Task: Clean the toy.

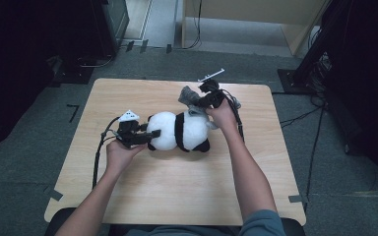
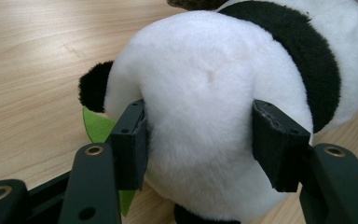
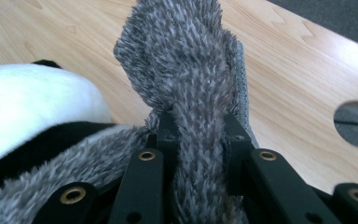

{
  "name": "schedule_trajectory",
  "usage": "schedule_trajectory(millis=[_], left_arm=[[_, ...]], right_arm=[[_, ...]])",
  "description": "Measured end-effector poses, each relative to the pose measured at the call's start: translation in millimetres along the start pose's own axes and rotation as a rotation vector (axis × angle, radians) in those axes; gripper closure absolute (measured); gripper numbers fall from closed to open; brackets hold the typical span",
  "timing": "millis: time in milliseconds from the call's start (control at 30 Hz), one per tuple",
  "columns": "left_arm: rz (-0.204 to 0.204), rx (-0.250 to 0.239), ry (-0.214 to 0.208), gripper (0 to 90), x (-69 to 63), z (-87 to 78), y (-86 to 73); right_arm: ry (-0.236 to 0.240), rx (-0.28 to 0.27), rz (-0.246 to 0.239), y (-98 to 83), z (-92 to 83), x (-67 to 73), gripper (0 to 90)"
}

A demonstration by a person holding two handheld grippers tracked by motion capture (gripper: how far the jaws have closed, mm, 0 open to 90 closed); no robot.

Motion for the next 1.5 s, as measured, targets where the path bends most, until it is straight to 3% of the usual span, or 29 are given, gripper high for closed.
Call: schedule_trajectory(millis=[167, 233, 400, 600, 900, 1167, 1400, 1500], left_arm=[[0.000, 0.000, 0.001, 42.6, 0.2, 0.2, -0.1], [-0.003, 0.000, 0.001, 42.6, 0.2, 0.3, 0.0], [-0.006, -0.001, 0.002, 42.8, -0.1, 0.4, 0.3], [-0.008, -0.001, 0.000, 43.3, -0.3, 0.5, 0.5], [-0.007, 0.000, 0.000, 43.3, -0.3, 0.3, 0.6], [-0.010, -0.002, 0.001, 43.8, -0.7, 0.2, 1.0], [-0.008, -0.002, 0.003, 43.9, -0.2, 0.6, 0.9], [-0.010, -0.001, 0.003, 44.0, 0.1, 0.7, 0.8]], right_arm=[[0.056, -0.028, 0.102, -8.7, -6.9, -9.7, 76.8], [0.066, -0.043, 0.119, -7.4, -11.4, -10.7, 77.4], [0.084, -0.103, 0.085, 6.4, -22.2, 1.1, 78.0], [0.134, -0.099, 0.030, 24.8, -19.3, 31.2, 78.2], [0.211, -0.094, -0.017, 49.0, 2.7, 75.7, 78.2], [0.269, -0.048, -0.062, 56.4, 32.4, 109.4, 78.0], [0.268, 0.047, -0.069, 41.4, 63.0, 117.0, 77.8], [0.277, 0.038, -0.058, 38.8, 66.1, 114.6, 77.6]])
Point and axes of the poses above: each handheld gripper's, and its own axes: z roughly forward along the jaws, y roughly out of its top, x roughly to its left, the point moved 10 cm from there along z, roughly forward along the jaws, and after that the axes turned 10 degrees about y, right-handed, at the moved point
